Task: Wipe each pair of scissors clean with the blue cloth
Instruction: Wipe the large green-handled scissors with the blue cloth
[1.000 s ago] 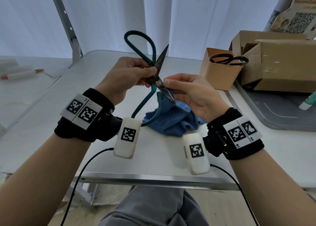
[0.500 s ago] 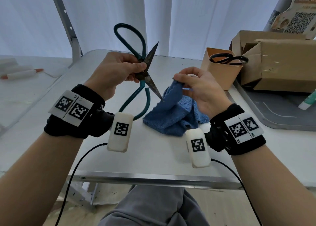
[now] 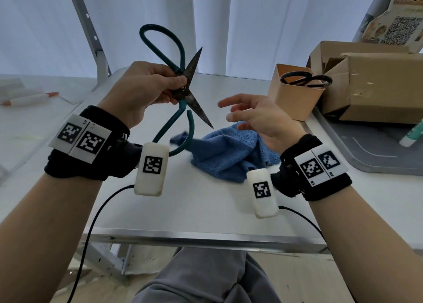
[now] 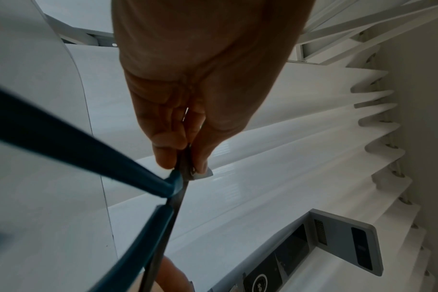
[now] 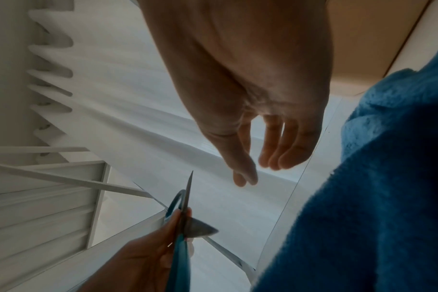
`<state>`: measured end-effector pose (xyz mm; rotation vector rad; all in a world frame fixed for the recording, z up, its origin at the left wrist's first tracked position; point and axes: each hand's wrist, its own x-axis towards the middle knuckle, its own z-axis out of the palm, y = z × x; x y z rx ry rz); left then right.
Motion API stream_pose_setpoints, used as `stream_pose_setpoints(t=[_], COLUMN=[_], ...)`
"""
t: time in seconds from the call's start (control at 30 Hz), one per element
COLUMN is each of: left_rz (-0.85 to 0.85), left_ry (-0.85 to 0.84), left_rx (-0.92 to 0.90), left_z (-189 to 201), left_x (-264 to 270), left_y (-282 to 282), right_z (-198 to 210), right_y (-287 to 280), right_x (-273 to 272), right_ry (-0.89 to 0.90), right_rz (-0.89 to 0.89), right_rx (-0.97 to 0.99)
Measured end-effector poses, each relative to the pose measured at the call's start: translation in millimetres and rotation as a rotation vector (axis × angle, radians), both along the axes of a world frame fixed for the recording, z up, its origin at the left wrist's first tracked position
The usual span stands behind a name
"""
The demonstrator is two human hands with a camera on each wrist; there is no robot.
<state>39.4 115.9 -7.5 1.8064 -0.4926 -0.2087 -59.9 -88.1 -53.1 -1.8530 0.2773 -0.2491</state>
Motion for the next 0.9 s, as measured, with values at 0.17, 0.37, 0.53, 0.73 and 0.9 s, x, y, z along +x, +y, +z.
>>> stream_pose_setpoints(t=[0.17,0.37,0.53,0.73,0.9], left_rz=[0.013,0.02,0.009,-0.023,-0.089], left_ry=[0.006,0.007,0.01,0.008,-0.002], left_rx=[0.011,0.012,0.017,0.05,0.111], left_z=[3.7,4.6,1.5,1.6,1.3], left_x=[2.9,3.8,3.0,0.7,-3.5], left_y=[6.1,10.6,10.7,10.2,8.5], right_z=[1.2,-2.2,-4.4,0.0,5.1], right_y=[7.4,21.6,28.0,25.1,10.6], right_x=[3.5,11.4,17.9,19.5,19.0], right_ry=[-0.001,0.159,0.309,0.317,0.044], right_rz=[0.145,0.306,0.301,0.264,-0.066], right_rx=[-0.049,-0.295,-0.466,-0.623,-0.423])
